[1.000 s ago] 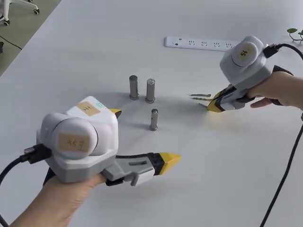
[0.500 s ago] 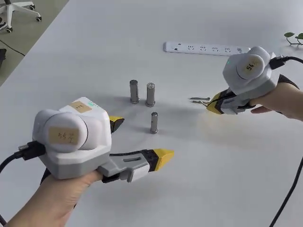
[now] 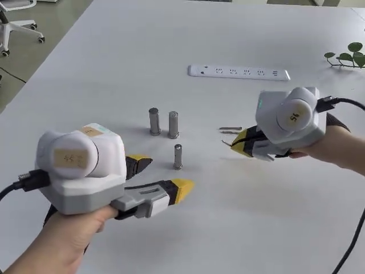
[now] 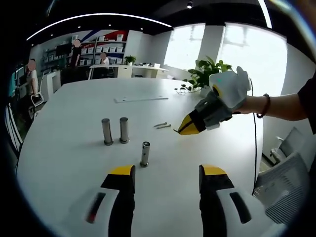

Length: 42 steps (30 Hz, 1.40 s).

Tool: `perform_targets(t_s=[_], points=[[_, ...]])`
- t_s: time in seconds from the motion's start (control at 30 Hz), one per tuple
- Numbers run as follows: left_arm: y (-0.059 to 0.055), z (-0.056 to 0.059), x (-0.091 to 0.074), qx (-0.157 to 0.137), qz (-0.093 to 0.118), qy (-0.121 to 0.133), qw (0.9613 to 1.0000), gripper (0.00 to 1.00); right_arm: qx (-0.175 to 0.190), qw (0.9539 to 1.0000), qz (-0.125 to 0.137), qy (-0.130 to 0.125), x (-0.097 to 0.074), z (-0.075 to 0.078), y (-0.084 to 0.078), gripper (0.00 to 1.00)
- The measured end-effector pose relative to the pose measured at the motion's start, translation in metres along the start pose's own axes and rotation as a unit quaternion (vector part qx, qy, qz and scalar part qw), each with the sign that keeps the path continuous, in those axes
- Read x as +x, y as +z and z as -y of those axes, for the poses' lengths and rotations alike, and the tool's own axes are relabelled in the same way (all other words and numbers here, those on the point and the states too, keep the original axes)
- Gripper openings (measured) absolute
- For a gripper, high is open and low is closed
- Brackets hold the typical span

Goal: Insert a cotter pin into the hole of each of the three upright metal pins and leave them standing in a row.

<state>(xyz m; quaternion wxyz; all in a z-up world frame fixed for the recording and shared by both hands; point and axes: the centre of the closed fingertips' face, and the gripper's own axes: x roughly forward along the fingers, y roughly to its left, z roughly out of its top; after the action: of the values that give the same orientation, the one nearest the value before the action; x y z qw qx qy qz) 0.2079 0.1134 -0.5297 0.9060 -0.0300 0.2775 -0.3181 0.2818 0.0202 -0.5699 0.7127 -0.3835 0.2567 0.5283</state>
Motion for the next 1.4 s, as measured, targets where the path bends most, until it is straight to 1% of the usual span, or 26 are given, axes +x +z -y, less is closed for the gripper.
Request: perform_targets(t_s=[0.07, 0.1, 0.17, 0.27, 0.37, 0.53, 0.63, 0.73, 0.87, 0.97, 1.03, 1.17, 1.3, 1.4], points=[[0.0, 0.001, 0.0, -0.004, -0.003, -0.002, 1.0, 0.46, -0.005, 1.0, 0.003, 0.002, -0.002, -0.005, 0.002, 0.0], [0.0, 0.002, 0.001, 0.0, -0.006, -0.004, 1.0, 0.43, -0.008, 1.0, 0.004, 0.004, -0.004, -0.009, 0.005, 0.0], [-0.001, 0.004, 0.002, -0.001, -0.009, -0.006, 0.9999, 0.42, -0.005, 0.9999, 0.012, 0.01, -0.004, -0.013, 0.007, 0.0], [-0.002, 0.007, 0.003, -0.014, -0.013, -0.013, 0.9997, 0.37, -0.006, 0.9997, 0.021, 0.015, -0.007, -0.02, 0.011, 0.0], [-0.003, 0.009, 0.005, -0.018, -0.017, -0.012, 0.9996, 0.32, -0.012, 0.9993, 0.03, 0.021, -0.01, -0.028, 0.017, 0.0], [-0.004, 0.017, 0.007, -0.042, -0.02, -0.027, 0.9985, 0.29, -0.014, 0.9985, 0.043, 0.031, -0.014, -0.039, 0.024, 0.0], [-0.001, 0.028, 0.009, -0.072, -0.015, -0.052, 0.9959, 0.26, -0.014, 0.9979, 0.052, 0.036, -0.017, -0.045, 0.03, 0.0], [0.0, 0.03, 0.01, -0.081, -0.014, -0.06, 0.9948, 0.25, -0.024, 0.9972, 0.057, 0.042, -0.02, -0.052, 0.036, 0.0], [0.003, 0.04, 0.011, -0.105, -0.01, -0.082, 0.991, 0.23, -0.046, 0.9954, 0.064, 0.054, -0.024, -0.062, 0.043, 0.0], [0.005, 0.045, 0.011, -0.11, -0.004, -0.09, 0.9898, 0.21, -0.06, 0.9941, 0.068, 0.061, -0.028, -0.069, 0.048, 0.0], [0.006, 0.047, 0.011, -0.114, 0.001, -0.091, 0.9893, 0.19, -0.063, 0.9936, 0.07, 0.063, -0.029, -0.071, 0.05, 0.0], [0.007, 0.047, 0.012, -0.109, 0.003, -0.086, 0.9904, 0.16, -0.069, 0.9927, 0.074, 0.066, -0.03, -0.075, 0.053, 0.0], [0.007, 0.048, 0.012, -0.114, 0.005, -0.091, 0.9893, 0.13, -0.07, 0.9921, 0.08, 0.067, -0.031, -0.078, 0.056, 0.0], [0.005, 0.049, 0.013, -0.117, 0.0, -0.095, 0.9886, 0.1, -0.075, 0.9911, 0.083, 0.072, -0.031, -0.08, 0.059, 0.0]])
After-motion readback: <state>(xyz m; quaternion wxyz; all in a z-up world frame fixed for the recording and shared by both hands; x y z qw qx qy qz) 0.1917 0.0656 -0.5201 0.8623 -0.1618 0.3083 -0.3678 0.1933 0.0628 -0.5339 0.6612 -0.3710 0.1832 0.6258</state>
